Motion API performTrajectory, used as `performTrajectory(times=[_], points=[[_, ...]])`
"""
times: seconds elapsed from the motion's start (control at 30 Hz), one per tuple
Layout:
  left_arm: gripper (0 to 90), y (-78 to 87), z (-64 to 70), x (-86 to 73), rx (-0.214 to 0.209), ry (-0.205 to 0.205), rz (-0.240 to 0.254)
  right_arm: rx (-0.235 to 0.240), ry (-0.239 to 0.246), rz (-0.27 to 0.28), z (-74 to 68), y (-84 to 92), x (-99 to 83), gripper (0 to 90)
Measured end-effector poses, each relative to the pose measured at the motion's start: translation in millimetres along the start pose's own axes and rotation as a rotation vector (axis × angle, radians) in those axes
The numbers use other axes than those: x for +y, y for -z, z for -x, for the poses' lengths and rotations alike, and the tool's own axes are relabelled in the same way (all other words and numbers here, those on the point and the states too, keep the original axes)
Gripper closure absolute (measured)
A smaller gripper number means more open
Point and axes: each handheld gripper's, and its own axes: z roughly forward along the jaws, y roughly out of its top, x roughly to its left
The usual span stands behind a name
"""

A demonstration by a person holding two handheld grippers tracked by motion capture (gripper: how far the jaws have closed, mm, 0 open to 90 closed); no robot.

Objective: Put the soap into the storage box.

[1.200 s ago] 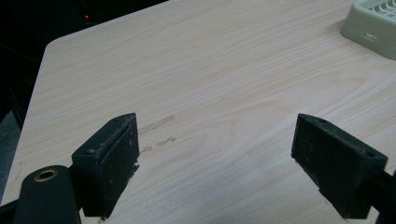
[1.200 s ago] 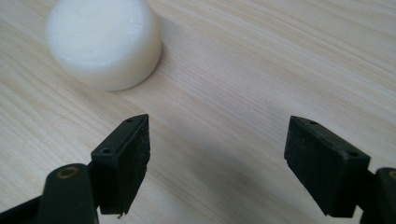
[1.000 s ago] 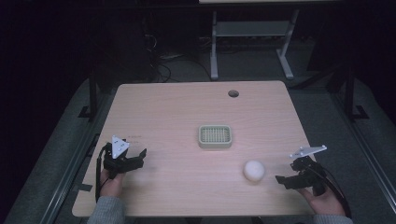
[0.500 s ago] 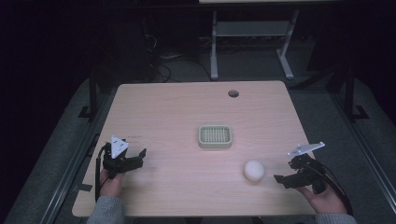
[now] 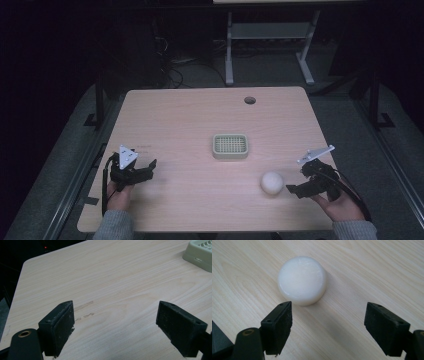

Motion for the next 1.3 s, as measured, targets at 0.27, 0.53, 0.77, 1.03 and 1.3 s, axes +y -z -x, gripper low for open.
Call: performTrajectory(times=[0.27, 0.53, 0.77, 1.03, 1.3], points=[[14.8, 0.2, 0.2, 0.2, 0.000, -0.001, 0.001, 0.003, 0.024, -0.017, -2.4, 0.6, 8.3, 22.0], [14.8, 0.2, 0.2, 0.3, 0.000, 0.001, 0.002, 0.018, 0.065, -0.034, -6.3, 0.1, 20.1, 22.0], [14.8, 0.2, 0.4, 0.4, 0.001, 0.001, 0.002, 0.032, 0.090, -0.041, -9.2, 2.4, 29.4, 22.0], [14.8, 0.4, -0.2, 0.6, 0.002, 0.003, 0.007, 0.038, 0.121, -0.060, -12.7, 0.6, 40.9, 22.0], [14.8, 0.8, -0.6, 0.6, 0.004, 0.002, 0.006, 0.044, 0.136, -0.080, -14.7, -4.0, 50.3, 21.7]])
